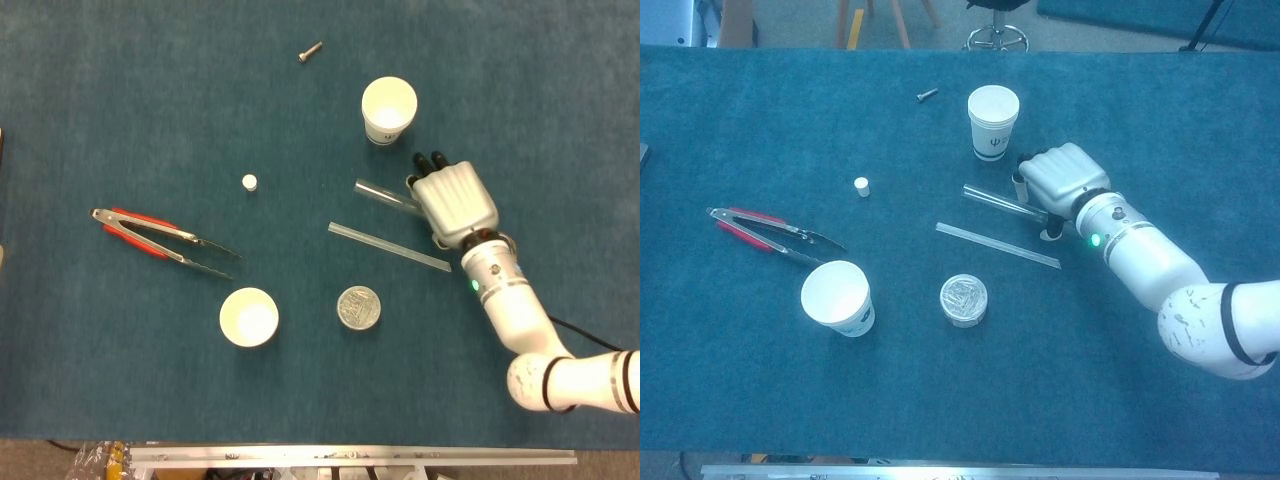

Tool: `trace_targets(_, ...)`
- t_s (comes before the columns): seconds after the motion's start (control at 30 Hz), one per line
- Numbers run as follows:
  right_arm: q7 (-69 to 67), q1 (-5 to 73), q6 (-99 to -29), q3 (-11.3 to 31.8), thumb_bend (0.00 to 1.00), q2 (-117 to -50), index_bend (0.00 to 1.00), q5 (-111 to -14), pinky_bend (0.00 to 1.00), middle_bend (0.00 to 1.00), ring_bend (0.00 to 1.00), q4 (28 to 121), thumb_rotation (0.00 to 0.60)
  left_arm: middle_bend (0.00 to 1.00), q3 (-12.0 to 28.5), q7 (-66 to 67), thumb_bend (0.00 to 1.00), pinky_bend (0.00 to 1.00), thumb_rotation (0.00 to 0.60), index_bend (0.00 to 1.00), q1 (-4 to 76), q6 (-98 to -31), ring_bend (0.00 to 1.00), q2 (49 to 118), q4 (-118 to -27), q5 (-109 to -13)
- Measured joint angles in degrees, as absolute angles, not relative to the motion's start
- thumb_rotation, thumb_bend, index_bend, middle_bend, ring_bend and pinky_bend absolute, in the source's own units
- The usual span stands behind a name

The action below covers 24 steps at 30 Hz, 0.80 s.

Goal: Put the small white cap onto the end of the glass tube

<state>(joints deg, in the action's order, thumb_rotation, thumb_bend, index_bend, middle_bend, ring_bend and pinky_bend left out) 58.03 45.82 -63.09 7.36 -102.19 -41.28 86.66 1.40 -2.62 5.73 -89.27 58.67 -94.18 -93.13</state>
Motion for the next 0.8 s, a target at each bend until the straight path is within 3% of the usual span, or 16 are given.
trace_targets(0.17, 57.9, 47.0, -62.1, 8.4, 0.34, -102.4, 0.42, -39.8, 0.52, 0.18, 0.19, 86.8, 0.600, 0.07, 1.5, -2.9, 0.33, 0.05, 0.600, 0.20, 5.6, -89.8, 0.00, 58.7, -94.0, -93.4)
trace_targets(0.3, 57.6, 47.6, -61.5, 8.5, 0.41, -102.1, 0.42, -38.8, 0.52, 0.18, 0.19, 87.7, 0.600, 0.07, 1.5, -3.1, 0.33, 0.05, 0.600, 0.20, 5.5, -90.2, 0.00, 59.0, -93.6, -93.4)
trace_targets(0.6, 56.4, 48.1, -60.5, 7.4, 0.42, -99.8, 0.42, -37.5, 0.52, 0.18, 0.19, 90.6, 0.600, 0.07, 1.5, -2.7, 0.33, 0.05, 0.600, 0.20, 5.3, -90.4, 0.00, 59.2, -93.5, -93.3)
trace_targets(0.8, 55.0, 48.2, -61.0, 6.6, 0.36, -99.3, 0.42, -39.0, 0.52, 0.18, 0.19, 91.0, 0.600, 0.07, 1.5, -2.4, 0.33, 0.05, 0.600, 0.20, 5.3, -90.6, 0.00, 59.1, -93.7, -93.7)
